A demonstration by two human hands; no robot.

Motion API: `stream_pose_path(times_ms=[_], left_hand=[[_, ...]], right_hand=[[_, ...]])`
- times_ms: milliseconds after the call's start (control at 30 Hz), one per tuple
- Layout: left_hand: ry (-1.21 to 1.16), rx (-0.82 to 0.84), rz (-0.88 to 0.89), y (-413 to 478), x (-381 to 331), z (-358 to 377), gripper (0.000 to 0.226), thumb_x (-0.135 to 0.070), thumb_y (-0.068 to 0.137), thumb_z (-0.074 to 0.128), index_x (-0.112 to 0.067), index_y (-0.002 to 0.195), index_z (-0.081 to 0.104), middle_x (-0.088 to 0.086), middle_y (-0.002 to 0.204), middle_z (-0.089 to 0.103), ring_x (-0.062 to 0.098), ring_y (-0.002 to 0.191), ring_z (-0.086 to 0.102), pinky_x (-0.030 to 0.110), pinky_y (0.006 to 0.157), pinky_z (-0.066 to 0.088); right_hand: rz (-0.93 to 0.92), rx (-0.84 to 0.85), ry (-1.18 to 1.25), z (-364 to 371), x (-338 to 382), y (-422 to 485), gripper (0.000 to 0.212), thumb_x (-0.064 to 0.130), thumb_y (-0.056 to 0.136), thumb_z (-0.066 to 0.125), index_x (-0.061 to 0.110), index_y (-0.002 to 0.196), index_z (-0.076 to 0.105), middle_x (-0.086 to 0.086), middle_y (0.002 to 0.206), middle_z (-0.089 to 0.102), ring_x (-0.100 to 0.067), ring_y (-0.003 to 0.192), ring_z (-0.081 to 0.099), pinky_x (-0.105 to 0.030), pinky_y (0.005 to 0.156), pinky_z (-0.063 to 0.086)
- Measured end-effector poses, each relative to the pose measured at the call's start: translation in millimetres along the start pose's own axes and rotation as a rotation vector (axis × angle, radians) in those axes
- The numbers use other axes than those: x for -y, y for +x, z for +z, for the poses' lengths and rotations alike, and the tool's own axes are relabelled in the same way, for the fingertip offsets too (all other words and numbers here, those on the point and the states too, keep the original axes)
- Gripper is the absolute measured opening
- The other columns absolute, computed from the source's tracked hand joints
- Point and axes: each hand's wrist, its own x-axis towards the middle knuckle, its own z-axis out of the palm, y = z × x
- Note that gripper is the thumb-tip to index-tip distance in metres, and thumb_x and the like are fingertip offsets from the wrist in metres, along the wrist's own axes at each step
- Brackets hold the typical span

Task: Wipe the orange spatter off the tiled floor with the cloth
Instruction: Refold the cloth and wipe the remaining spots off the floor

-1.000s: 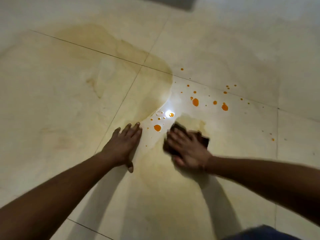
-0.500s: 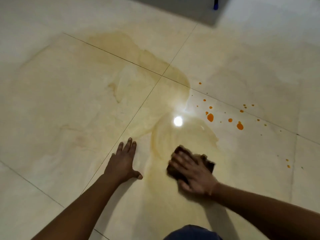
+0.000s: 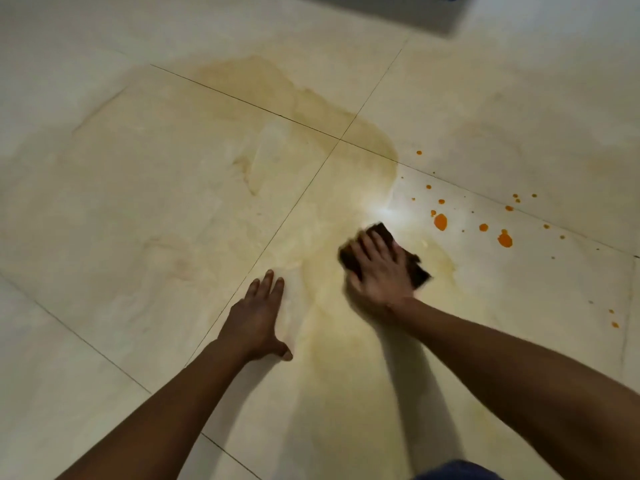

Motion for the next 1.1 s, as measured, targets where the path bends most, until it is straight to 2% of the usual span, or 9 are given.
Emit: stream_pose_path(times_ms=[100,233,300,400,567,667,767,933,1100], left_hand=[[0.032,0.019,-0.012,0.4,-2.3,-3.4,0.137,-0.056,0.060,0.082,-0.017,0.153,-0.010,0.005,0.160,-0.022,0.026,0.149,-0.006,0.041,0.116,0.025],[0.070,0.006,-0.032,-7.0,-17.0,-7.3,0.131,-0.051,0.064,0.082,-0.015,0.153,-0.006,0.008,0.161,-0.017,0.028,0.149,0.000,0.044,0.115,0.026],[0.076,-0.014,-0.023,-8.4,-27.9,-8.1,0.128,-0.048,0.066,0.082,-0.015,0.153,-0.004,0.008,0.161,-0.015,0.028,0.149,0.001,0.045,0.114,0.028],[0.040,0.027,-0.005,-1.0,-38.8,-6.4,0.129,-0.050,0.065,0.082,-0.017,0.154,-0.005,0.005,0.161,-0.017,0.026,0.149,-0.001,0.047,0.113,0.031],[0.063,0.191,-0.072,-0.4,-65.9,-15.2,0.141,-0.062,0.058,0.081,-0.016,0.152,-0.013,0.011,0.159,-0.023,0.035,0.148,-0.007,0.053,0.114,0.027],[0.118,0.194,-0.002,-1.6,-85.2,-30.5,0.136,-0.061,0.060,0.080,-0.018,0.153,-0.008,0.010,0.160,-0.017,0.034,0.148,-0.002,0.054,0.115,0.024],[0.186,0.113,0.107,15.5,-102.5,-51.7,0.134,-0.065,0.059,0.079,-0.022,0.154,-0.005,0.006,0.161,-0.017,0.032,0.148,-0.003,0.052,0.117,0.020],[0.329,0.090,0.225,62.0,-128.5,-89.0,0.131,-0.064,0.060,0.078,-0.021,0.154,-0.004,0.004,0.161,-0.016,0.032,0.148,-0.003,0.052,0.116,0.016],[0.543,0.142,0.385,119.7,-142.5,-106.6,0.133,-0.064,0.062,0.077,-0.019,0.153,-0.009,0.006,0.160,-0.020,0.034,0.148,-0.009,0.057,0.116,0.009]], right_hand=[[-0.170,0.061,0.014,19.4,52.8,-14.1,0.067,0.048,0.091,0.036,0.023,0.152,0.025,-0.005,0.162,0.018,-0.024,0.150,0.006,-0.052,0.118,0.007],[-0.518,0.139,-0.003,21.5,-4.1,-106.5,0.066,0.049,0.090,0.041,0.025,0.151,0.030,-0.005,0.159,0.027,-0.025,0.147,0.019,-0.050,0.115,0.013],[-0.297,0.061,-0.032,6.0,-34.6,-64.8,0.065,0.047,0.088,0.039,0.025,0.149,0.034,-0.004,0.159,0.029,-0.023,0.147,0.018,-0.051,0.111,0.022],[0.081,0.020,-0.016,-7.7,-33.6,-21.0,0.069,0.048,0.086,0.026,0.023,0.150,0.032,-0.004,0.161,0.022,-0.022,0.148,0.010,-0.051,0.114,0.012],[-0.312,0.117,0.000,5.6,-60.4,-160.1,0.069,0.049,0.088,0.044,0.027,0.152,0.029,-0.004,0.159,0.029,-0.023,0.148,0.017,-0.054,0.111,0.019],[-0.028,0.041,-0.011,-18.0,-112.6,-108.1,0.066,0.048,0.087,0.034,0.026,0.149,0.031,-0.006,0.158,0.030,-0.022,0.146,0.016,-0.057,0.106,0.031],[0.250,0.005,-0.020,-37.1,-120.1,-41.8,0.067,0.048,0.087,0.023,0.023,0.150,0.028,-0.003,0.160,0.022,-0.022,0.148,0.008,-0.052,0.115,0.012],[0.003,0.079,-0.022,-17.4,-117.9,-129.4,0.068,0.048,0.090,0.033,0.026,0.153,0.026,-0.002,0.162,0.018,-0.017,0.150,0.001,-0.050,0.117,0.009],[0.440,-0.090,-0.011,-40.9,-174.6,-65.8,0.067,0.047,0.090,0.029,0.024,0.153,0.026,-0.004,0.162,0.018,-0.021,0.149,0.008,-0.053,0.116,0.014]])
